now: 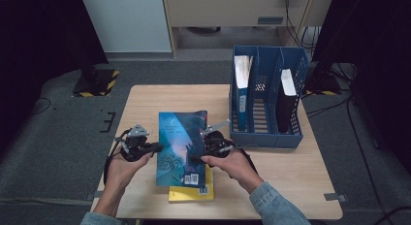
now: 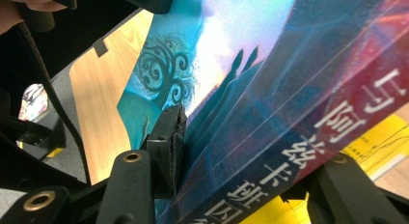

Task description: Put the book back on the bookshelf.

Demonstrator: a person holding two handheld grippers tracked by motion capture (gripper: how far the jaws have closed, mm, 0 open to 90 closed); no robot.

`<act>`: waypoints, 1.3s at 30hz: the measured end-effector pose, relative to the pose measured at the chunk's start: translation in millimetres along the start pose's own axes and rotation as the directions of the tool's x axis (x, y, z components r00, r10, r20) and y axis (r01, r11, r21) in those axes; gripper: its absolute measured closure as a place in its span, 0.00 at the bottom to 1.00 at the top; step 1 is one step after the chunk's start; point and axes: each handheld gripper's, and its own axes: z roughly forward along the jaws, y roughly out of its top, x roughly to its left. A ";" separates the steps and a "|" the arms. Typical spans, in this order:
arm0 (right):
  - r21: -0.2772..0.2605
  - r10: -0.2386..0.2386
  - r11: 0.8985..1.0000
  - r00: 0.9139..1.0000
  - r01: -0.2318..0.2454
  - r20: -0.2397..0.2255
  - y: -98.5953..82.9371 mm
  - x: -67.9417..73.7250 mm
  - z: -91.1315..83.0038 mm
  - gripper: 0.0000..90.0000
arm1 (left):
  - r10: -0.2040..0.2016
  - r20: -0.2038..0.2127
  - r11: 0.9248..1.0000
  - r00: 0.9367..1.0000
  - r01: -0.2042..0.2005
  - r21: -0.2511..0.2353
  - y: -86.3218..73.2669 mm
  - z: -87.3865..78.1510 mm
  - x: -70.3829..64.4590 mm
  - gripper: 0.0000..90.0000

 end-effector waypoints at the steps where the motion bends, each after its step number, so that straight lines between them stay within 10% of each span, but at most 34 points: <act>1: 0.000 0.000 1.000 1.000 0.000 0.000 0.0 0.0 0.0 0.59 | 0.000 0.000 1.000 1.000 0.000 0.000 0.0 0.0 0.0 0.92; 39: -0.050 -0.016 0.999 0.999 0.018 0.052 28.1 -4.1 -27.1 0.59 | 0.038 -0.012 0.999 0.999 -0.038 -0.012 19.5 -15.3 -1.5 0.93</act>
